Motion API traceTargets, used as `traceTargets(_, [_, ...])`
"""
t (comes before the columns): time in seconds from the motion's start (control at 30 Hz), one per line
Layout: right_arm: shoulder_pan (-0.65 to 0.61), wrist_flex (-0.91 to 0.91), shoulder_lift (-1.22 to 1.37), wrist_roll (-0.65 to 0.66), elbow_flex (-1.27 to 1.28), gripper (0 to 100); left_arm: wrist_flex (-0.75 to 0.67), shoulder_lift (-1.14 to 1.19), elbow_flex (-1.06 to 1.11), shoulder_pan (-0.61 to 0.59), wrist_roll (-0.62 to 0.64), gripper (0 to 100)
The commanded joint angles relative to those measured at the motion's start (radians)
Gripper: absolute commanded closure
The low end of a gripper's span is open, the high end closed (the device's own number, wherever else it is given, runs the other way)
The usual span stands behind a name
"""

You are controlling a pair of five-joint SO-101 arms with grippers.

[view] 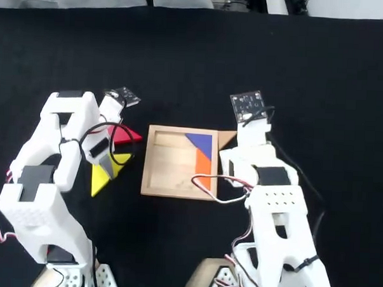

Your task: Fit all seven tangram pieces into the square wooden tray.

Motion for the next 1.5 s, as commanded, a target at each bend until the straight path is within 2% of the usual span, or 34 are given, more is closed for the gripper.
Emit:
traceTargets(0.0, [0.011, -0.020, -0.030, -0.002, -0.007, 84.4, -0.061, -0.149, 0.062, 0.027, 0.000, 82])
traceTargets(0.13, [0.011, -0.020, -0.030, -0.002, -0.007, 84.4, -0.176, -0.307, 0.205, 0.050, 0.052, 82])
traceTargets(0.23, [0.011, -0.020, -0.030, -0.002, -0.007, 84.4, -0.172, -0.434, 0.239, 0.050, 0.054, 82])
traceTargets(0.3, [0.011, -0.020, -0.030, -0.002, -0.007, 84.4, -0.137, -0.506, 0.237, 0.050, 0.041, 82])
traceTargets(0.47, [0.026, -0.020, -0.035, -0.002, -0.008, 84.4, 0.044, -0.609, 0.173, 0.124, -0.164, 82])
traceTargets(0.6, [0.130, -0.055, -0.036, -0.012, -0.012, 84.4, 0.157, -0.605, 0.067, 0.239, -0.218, 82])
traceTargets(0.73, [0.241, -0.103, -0.031, -0.043, -0.012, 84.4, 0.181, -0.565, 0.002, 0.378, -0.235, 82])
traceTargets(0.97, [0.353, -0.106, -0.031, -0.092, -0.038, 84.4, 0.175, -0.400, -0.091, 0.559, -0.296, 82])
traceTargets(1.2, [0.440, -0.160, -0.031, -0.149, -0.038, 84.4, 0.173, -0.169, -0.248, 0.601, -0.361, 82])
traceTargets(1.47, [0.439, -0.166, -0.031, -0.147, -0.041, 84.4, 0.175, 0.077, -0.403, 0.605, -0.427, 82])
